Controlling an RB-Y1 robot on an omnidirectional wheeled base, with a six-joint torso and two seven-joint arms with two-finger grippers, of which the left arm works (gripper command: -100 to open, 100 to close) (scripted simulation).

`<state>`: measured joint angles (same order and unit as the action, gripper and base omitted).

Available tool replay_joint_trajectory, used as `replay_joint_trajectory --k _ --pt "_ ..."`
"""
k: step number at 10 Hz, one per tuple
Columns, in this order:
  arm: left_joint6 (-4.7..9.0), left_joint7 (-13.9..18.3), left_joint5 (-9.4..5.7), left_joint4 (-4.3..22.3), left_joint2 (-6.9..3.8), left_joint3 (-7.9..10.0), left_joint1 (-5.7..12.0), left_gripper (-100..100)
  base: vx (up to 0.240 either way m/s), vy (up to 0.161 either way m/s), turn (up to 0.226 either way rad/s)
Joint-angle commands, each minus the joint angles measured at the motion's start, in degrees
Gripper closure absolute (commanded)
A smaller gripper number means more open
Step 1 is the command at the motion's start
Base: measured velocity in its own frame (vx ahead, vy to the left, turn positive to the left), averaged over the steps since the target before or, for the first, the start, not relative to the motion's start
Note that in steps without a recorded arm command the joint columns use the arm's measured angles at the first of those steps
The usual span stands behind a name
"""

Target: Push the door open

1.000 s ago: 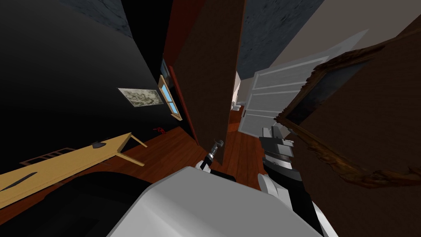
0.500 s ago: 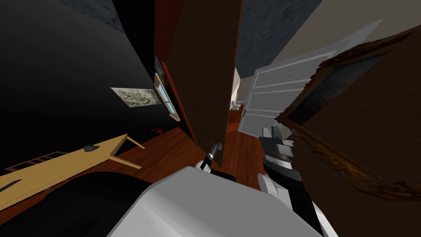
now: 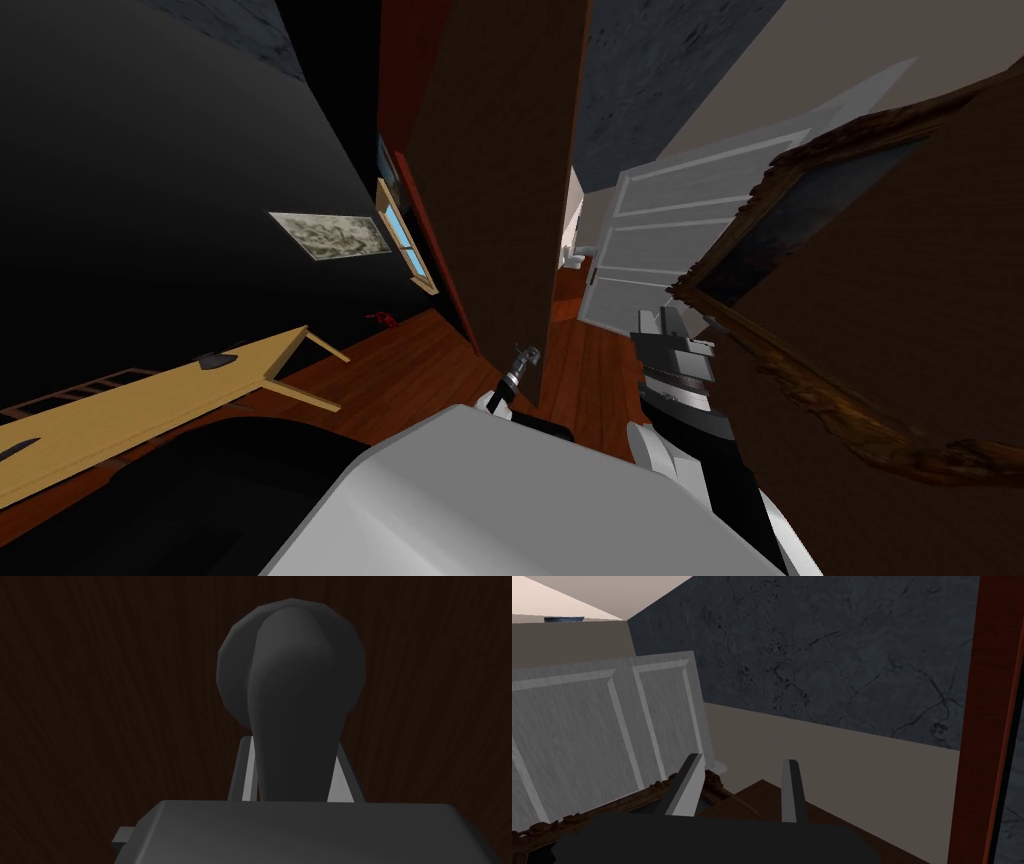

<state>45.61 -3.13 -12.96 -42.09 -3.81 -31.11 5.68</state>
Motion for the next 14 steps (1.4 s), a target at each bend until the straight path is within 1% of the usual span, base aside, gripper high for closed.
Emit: replay_joint_trajectory --k 1,5,6,7,8,12,13,14 --pt "0.01 -0.23 -0.22 0.01 -0.17 0.89 0.38 100 0.103 -0.073 0.036" --pt "-0.03 -0.71 -0.67 0.56 -0.54 3.16 0.69 100 0.152 -0.119 0.039" --pt "-0.05 -0.92 -0.86 0.79 -0.65 4.13 0.83 100 0.147 -0.117 0.034" --pt "-0.06 -1.02 -0.96 0.91 -0.69 4.62 0.89 100 0.138 -0.129 0.039" --pt "-0.08 -1.25 -1.17 1.17 -0.76 5.69 1.04 100 0.17 -0.133 0.081" --pt "-0.12 -1.72 -1.62 1.71 -0.82 7.94 1.35 100 0.112 -0.099 0.038" --pt "-0.12 -1.72 -1.62 1.71 -0.82 7.94 1.35 100 0.059 -0.056 0.022" --pt "-0.14 -1.97 -1.85 1.99 -0.8 9.11 1.51 100 0.078 -0.088 0.04"
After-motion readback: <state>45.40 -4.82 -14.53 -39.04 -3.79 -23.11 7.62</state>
